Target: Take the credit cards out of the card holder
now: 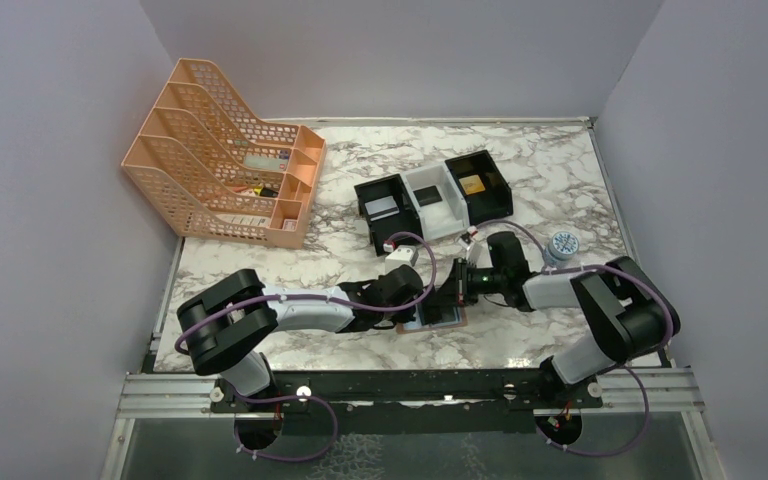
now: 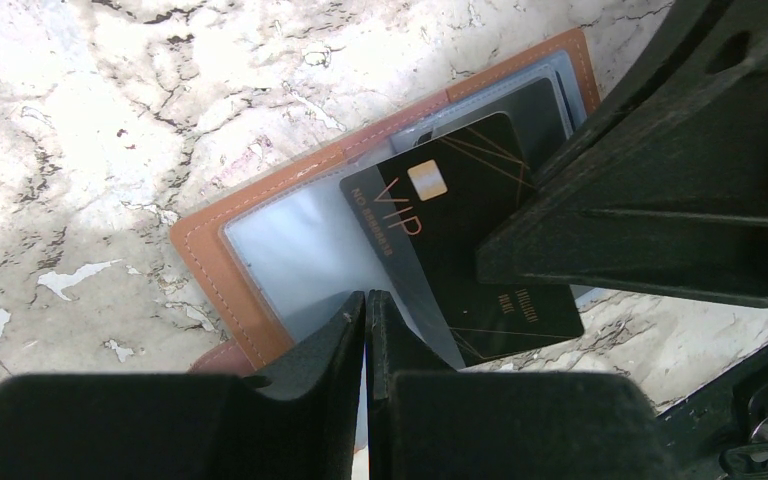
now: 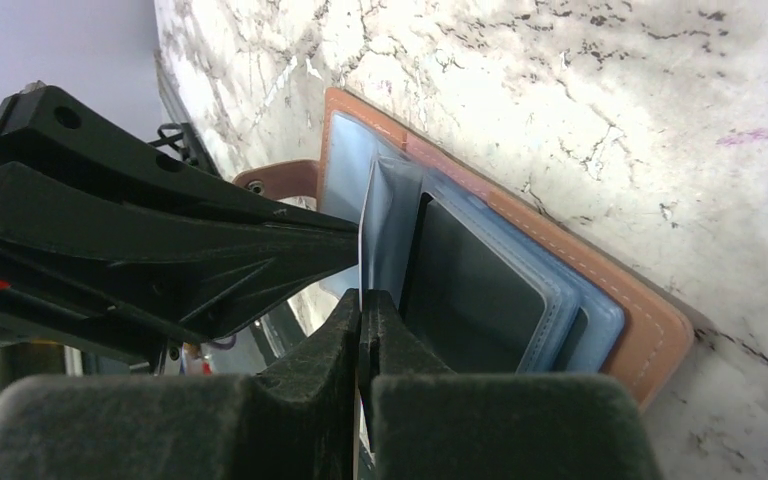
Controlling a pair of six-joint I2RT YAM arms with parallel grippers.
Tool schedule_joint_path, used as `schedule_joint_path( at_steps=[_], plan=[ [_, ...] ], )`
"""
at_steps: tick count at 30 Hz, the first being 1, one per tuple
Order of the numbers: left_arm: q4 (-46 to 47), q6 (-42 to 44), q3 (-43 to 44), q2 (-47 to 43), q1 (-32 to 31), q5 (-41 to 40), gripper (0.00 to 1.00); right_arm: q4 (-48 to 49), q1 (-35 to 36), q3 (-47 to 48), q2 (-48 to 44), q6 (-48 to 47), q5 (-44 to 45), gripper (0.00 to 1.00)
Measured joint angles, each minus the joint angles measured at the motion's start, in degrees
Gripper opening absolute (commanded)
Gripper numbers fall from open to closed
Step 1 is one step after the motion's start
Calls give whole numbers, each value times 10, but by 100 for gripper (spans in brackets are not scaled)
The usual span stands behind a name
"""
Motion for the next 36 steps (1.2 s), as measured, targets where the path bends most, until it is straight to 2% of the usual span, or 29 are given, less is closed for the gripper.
schedule_joint_path(
  at_steps=[4,11,13,17,21,24,27,30,34,36],
  plan=[
    [-3,0,1,0,0,0,10,-48,0,7,-42,-12,24,1],
    [-3,5,2,-3,0,0,22,-110,0,8,-124,-30,79,1],
    [-8,8,1,-8,0,0,29,-118,0,8,-142,-33,89,1],
    [-17,14,-17,-39,0,-2,51,-118,0,2,-179,-43,106,1],
    [-40,24,-38,-98,3,-13,65,-123,0,-11,-235,-58,144,1],
    [-51,34,-38,-142,13,-23,72,-141,0,1,-260,-79,193,1],
    [-61,40,-40,-178,41,-27,77,-194,0,58,-246,-106,252,1],
    [-68,44,-58,-215,91,-26,88,-234,0,158,-187,-133,303,1],
    [-96,44,-98,-274,165,-24,99,-263,0,254,-113,-162,326,1],
    [-111,41,-113,-299,188,-23,99,-283,0,285,-81,-170,327,1]
  ],
)
